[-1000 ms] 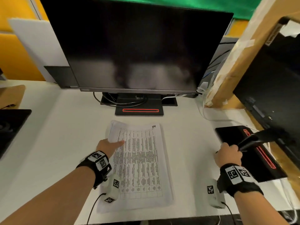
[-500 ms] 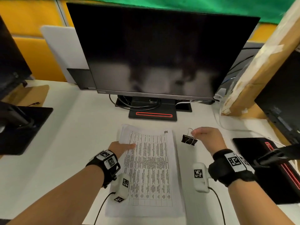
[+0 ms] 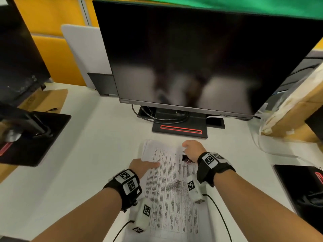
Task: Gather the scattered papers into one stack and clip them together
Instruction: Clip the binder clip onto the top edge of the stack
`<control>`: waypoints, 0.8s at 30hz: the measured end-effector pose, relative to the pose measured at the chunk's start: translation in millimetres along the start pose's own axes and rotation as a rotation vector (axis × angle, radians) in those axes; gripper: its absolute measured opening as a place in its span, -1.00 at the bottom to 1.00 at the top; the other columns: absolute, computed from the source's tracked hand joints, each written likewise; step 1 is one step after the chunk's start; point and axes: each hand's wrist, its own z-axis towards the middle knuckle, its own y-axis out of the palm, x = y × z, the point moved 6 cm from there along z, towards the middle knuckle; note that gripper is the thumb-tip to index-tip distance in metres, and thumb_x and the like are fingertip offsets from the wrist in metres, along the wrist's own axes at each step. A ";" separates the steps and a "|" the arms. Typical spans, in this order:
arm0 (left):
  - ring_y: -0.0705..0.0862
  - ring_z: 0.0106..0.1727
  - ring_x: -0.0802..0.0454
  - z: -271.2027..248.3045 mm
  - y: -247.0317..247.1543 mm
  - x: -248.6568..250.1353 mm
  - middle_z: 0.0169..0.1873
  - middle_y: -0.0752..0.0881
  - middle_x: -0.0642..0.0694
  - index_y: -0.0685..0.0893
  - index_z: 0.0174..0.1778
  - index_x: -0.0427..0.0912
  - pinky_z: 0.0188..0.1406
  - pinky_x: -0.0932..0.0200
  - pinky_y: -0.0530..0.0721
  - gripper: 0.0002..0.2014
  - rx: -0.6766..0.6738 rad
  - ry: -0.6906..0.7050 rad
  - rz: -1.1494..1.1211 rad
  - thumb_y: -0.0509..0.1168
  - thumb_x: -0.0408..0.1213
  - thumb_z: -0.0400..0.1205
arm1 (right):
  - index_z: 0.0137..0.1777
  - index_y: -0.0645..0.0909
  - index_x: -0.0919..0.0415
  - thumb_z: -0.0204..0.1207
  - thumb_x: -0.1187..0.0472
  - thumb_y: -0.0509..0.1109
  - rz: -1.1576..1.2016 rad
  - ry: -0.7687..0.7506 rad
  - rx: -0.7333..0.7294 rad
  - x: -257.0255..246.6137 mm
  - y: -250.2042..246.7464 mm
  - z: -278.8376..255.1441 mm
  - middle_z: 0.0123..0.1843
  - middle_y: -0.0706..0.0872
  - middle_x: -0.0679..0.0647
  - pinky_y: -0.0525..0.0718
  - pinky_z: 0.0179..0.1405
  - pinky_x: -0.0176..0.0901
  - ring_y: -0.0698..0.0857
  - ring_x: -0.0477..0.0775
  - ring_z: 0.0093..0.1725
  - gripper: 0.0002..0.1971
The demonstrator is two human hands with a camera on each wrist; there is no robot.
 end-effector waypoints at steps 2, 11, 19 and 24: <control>0.71 0.18 -0.26 -7.5 1.0 7.4 0.18 0.73 -0.28 0.61 0.32 -0.36 0.24 -0.17 0.66 0.24 -0.008 -0.003 0.013 0.62 0.31 -0.25 | 0.34 0.56 0.43 0.60 0.39 0.13 -0.037 0.007 -0.033 -4.9 0.6 2.4 0.31 0.66 0.36 0.74 0.05 -0.03 0.70 0.26 -0.01 -0.64; 0.73 -0.10 -0.03 -6.9 5.3 46.1 -0.11 0.77 -0.09 0.69 -0.12 -0.15 0.07 0.10 0.65 -0.76 -0.005 0.174 0.095 0.55 -0.17 0.41 | 0.26 0.65 0.41 0.60 0.34 0.15 -0.098 0.051 -0.069 -6.3 4.5 4.0 0.24 0.70 0.31 0.57 0.11 -0.15 0.65 0.28 0.27 -0.66; 0.68 -0.03 -0.11 0.0 3.8 36.6 -0.25 0.71 -0.05 0.67 -0.22 -0.16 -0.17 0.21 0.60 -0.87 -0.006 0.155 -0.014 0.50 -0.36 0.46 | -0.08 0.63 0.37 0.58 0.35 0.23 0.357 0.178 0.081 3.4 -23.1 5.3 -0.06 0.69 0.25 0.61 0.11 0.03 0.67 0.18 -0.05 -0.84; 0.68 0.06 -0.13 -0.9 4.4 39.5 -0.13 0.71 -0.11 0.67 0.11 -0.30 0.00 0.15 0.53 -0.66 0.003 0.179 -0.041 0.51 -0.32 0.45 | -0.06 0.70 0.36 0.46 0.45 0.38 0.388 -0.004 -0.025 -4.8 -14.5 6.9 -0.20 0.70 0.13 0.71 0.03 -0.25 0.71 0.13 -0.08 -0.89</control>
